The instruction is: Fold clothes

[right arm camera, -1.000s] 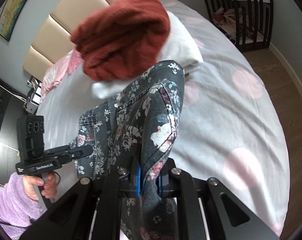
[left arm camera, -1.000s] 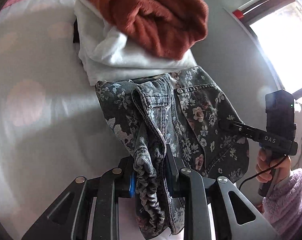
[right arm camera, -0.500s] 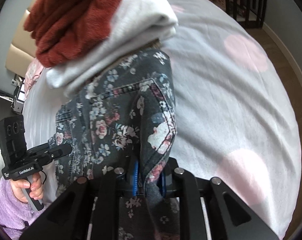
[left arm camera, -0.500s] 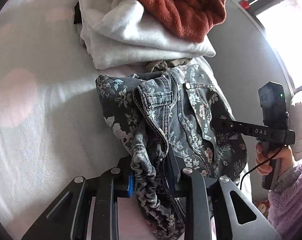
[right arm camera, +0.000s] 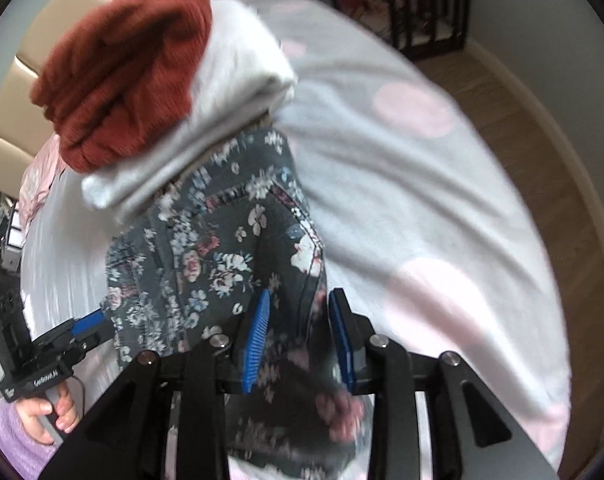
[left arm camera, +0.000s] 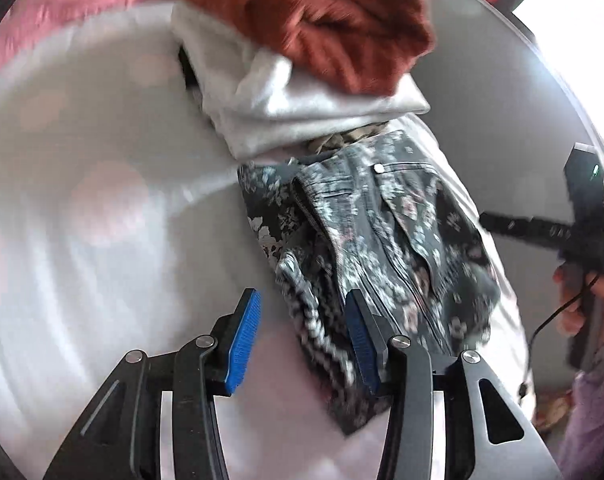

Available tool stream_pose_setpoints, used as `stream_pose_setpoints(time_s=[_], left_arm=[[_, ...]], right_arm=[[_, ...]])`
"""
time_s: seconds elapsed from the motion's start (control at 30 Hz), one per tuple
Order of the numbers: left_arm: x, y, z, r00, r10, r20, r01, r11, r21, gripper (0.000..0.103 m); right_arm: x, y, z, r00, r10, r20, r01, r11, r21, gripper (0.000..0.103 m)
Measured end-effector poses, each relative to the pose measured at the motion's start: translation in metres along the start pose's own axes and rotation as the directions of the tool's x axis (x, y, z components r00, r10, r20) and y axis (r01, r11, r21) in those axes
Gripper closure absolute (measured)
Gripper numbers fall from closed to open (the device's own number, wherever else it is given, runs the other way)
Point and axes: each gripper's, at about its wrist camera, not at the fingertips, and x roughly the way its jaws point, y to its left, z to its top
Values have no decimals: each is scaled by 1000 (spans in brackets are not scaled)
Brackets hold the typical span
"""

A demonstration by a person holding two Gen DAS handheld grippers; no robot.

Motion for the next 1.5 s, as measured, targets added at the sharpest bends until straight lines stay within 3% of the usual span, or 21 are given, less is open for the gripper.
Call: stream_pose_setpoints(time_s=[0.07, 0.2, 0.27, 0.43, 0.63, 0.77, 0.93, 1.13, 1.2, 1.5], left_arm=[[-23, -10, -4, 999, 32, 37, -34, 998, 53, 57], [-71, -38, -8, 988, 63, 138, -85, 984, 158, 57], [-95, -51, -12, 980, 81, 183, -117, 973, 197, 52], [-156, -78, -32, 958, 90, 271, -161, 954, 252, 24], [-199, -101, -72, 927, 150, 343, -251, 929, 272, 24], [-210, -105, -95, 915, 156, 373, -265, 927, 264, 23], [-227, -102, -122, 910, 158, 383, -255, 942, 218, 21], [-235, -101, -149, 885, 199, 420, -310, 927, 213, 20], [-232, -98, -159, 886, 209, 413, -317, 925, 212, 20], [-211, -93, -193, 916, 200, 349, -292, 926, 237, 20]], right_arm=[[-25, 10, -7, 999, -25, 38, 25, 1000, -12, 65], [-70, 43, -22, 993, -53, 105, 60, 996, -63, 33], [-92, 61, -35, 989, -61, 136, 73, 993, -89, 33], [-143, 106, -84, 968, -113, 222, 149, 977, -150, 33], [-187, 147, -148, 935, -151, 321, 212, 963, -165, 33], [-196, 159, -184, 921, -160, 356, 218, 968, -127, 33], [-202, 168, -228, 882, -225, 415, 265, 963, -41, 33], [-199, 177, -270, 836, -287, 468, 312, 950, 25, 33], [-195, 178, -283, 824, -309, 475, 324, 945, 54, 33], [-176, 182, -312, 827, -327, 458, 322, 942, 91, 33]])
